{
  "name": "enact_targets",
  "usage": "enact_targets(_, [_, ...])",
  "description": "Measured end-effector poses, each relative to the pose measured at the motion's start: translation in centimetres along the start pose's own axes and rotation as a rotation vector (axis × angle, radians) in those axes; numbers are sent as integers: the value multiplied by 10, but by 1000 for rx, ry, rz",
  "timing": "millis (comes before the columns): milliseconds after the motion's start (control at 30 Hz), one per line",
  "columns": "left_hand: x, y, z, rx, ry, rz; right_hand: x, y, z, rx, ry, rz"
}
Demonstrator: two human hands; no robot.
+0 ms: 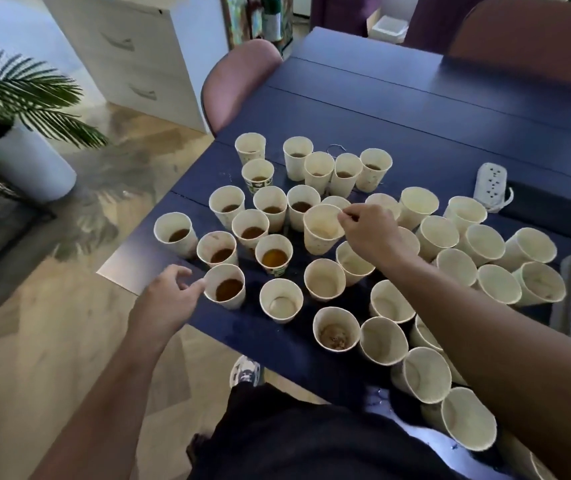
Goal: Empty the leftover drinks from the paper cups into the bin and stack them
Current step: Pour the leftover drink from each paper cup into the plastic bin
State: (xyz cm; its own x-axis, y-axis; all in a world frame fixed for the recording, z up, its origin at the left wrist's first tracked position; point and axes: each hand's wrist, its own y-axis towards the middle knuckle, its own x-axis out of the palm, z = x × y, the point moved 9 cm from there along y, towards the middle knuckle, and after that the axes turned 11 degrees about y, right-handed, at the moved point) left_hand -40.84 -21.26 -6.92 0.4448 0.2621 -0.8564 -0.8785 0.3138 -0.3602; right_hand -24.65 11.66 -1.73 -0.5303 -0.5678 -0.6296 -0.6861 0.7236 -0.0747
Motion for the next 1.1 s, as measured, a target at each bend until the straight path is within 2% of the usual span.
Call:
enact_targets(200, [23,13,-16,-46,-117,-56,22,3,7,83,-128,-79])
enact_targets(400, [28,8,-5,-50,-80,-11,34,2,19,149,-162,-154])
enact_targets(500, [25,4,-1,-50,-89,21,31,3,20,155,-140,-141])
enact_targets(833, [-21,-12,16,-50,-80,19,3,-24,0,7,-33,-47])
enact_targets(1100, [-85,-48,111,179,-140,90,16,-74,-49,-205,155,-305])
